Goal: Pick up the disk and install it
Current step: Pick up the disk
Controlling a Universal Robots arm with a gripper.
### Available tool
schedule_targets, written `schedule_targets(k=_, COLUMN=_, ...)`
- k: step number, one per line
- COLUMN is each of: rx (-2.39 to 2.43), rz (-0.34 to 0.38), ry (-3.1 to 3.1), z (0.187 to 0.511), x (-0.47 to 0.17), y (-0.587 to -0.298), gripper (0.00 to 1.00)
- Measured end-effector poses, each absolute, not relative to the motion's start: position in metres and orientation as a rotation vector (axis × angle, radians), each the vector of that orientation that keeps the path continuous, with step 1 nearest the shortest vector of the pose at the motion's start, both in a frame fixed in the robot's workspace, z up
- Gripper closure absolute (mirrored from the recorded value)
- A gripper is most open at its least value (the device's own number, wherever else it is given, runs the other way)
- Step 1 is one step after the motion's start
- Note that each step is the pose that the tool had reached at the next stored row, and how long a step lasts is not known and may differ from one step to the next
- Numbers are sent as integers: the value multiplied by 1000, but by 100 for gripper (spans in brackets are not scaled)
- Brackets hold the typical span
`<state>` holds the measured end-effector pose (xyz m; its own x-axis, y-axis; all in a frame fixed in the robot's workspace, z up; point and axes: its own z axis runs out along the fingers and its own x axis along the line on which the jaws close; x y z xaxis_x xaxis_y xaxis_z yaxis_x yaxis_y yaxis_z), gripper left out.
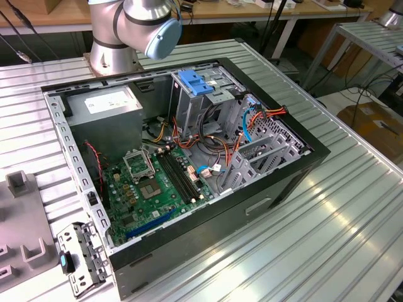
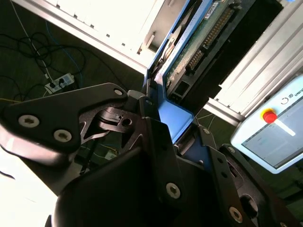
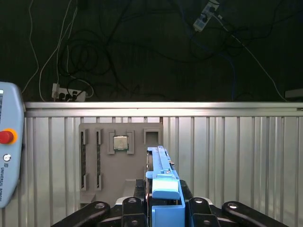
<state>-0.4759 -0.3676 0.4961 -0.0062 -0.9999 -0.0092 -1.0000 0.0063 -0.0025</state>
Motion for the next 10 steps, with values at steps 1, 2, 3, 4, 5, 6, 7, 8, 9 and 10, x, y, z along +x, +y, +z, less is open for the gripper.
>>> schedule_targets(k=1, rx=-2209, rz=7, ry=2222, z=496, x=-476, y=-368, gripper=63)
schedule_targets(k=2, rx=-2209, rz=7, ry=2223, z=496, x=-475, y=-368, gripper=63)
schedule_targets(k=3, rx=-2209, rz=7, ry=2223, z=496, x=-474, y=-368, gripper=63)
schedule_targets(k=4, rx=-2209, rz=7, ry=2223, z=496, x=-474, y=-368, gripper=63)
schedule_targets(k=5, rx=-2209, rz=7, ry=2223, z=496, x=-473, y=-368, gripper=63)
schedule_targets(k=6, rx=-2209, rz=7, ry=2222, z=496, x=-472, y=-368, gripper=63)
schedule_targets(k=7, rx=-2209, rz=7, ry=2223, z=496, x=-471, y=-368, gripper=63)
schedule_targets(k=8, rx=-2209, rz=7, ry=2223, z=496, x=-471, y=-368, gripper=63)
schedule_targets(k=9, rx=-2209, rz=7, ry=2223, z=496, x=-470, y=-368, gripper=63)
schedule_targets(k=10, rx=-2209, rz=7, ry=2223, z=496, x=-469, y=-368, gripper=63)
